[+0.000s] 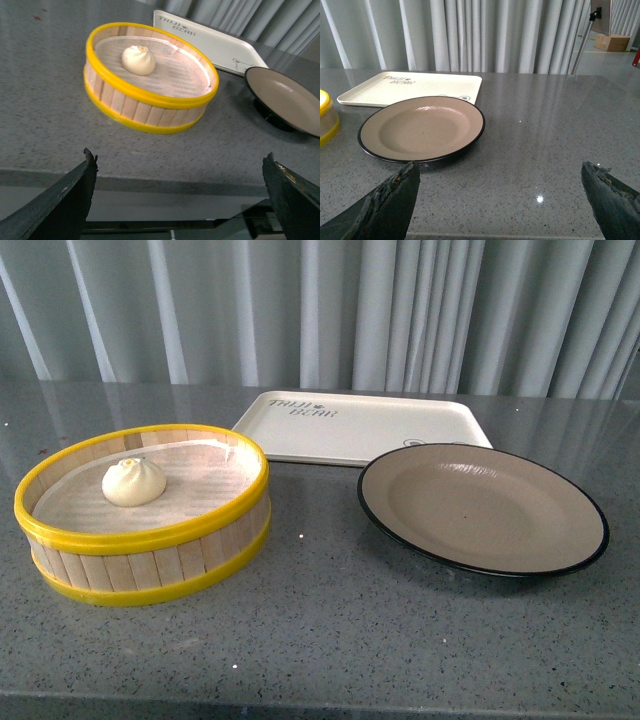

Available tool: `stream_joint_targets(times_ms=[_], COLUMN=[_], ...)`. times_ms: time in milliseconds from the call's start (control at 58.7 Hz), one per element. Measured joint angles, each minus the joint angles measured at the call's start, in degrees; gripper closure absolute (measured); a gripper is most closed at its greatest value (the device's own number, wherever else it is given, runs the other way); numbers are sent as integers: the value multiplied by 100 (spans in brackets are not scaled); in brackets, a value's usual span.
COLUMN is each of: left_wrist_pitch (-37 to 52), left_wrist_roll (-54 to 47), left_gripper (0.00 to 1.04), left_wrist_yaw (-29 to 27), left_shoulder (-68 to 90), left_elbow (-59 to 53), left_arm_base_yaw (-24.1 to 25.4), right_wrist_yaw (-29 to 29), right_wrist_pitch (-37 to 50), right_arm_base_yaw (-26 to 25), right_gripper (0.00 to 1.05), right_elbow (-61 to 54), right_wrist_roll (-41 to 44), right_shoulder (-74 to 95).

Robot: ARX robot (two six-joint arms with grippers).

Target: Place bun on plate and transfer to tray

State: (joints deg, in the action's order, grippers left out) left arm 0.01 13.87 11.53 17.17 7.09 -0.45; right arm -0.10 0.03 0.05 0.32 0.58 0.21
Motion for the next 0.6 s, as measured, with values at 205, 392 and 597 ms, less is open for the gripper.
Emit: stream_joint_targets(times_ms=[205, 392, 597], left_wrist_pitch=[3106, 4446, 4653], left_wrist_roll=[-79, -400, -962], left_gripper=[7, 7, 7], left_wrist_yaw=[422, 555, 544], left_shoulder=[3163, 5261, 6767], left_elbow=[938, 1696, 2627], left_arm_base_yaw=[-922, -938, -820], right_wrist_yaw=[13, 15, 15], right_wrist_pitch=[0, 0, 0], right_arm_base_yaw=[0, 0, 0], right_gripper=[8, 8, 8], right_elbow=[0, 0, 0], right_wrist_roll=[0, 0, 0], right_shoulder=[0, 0, 0])
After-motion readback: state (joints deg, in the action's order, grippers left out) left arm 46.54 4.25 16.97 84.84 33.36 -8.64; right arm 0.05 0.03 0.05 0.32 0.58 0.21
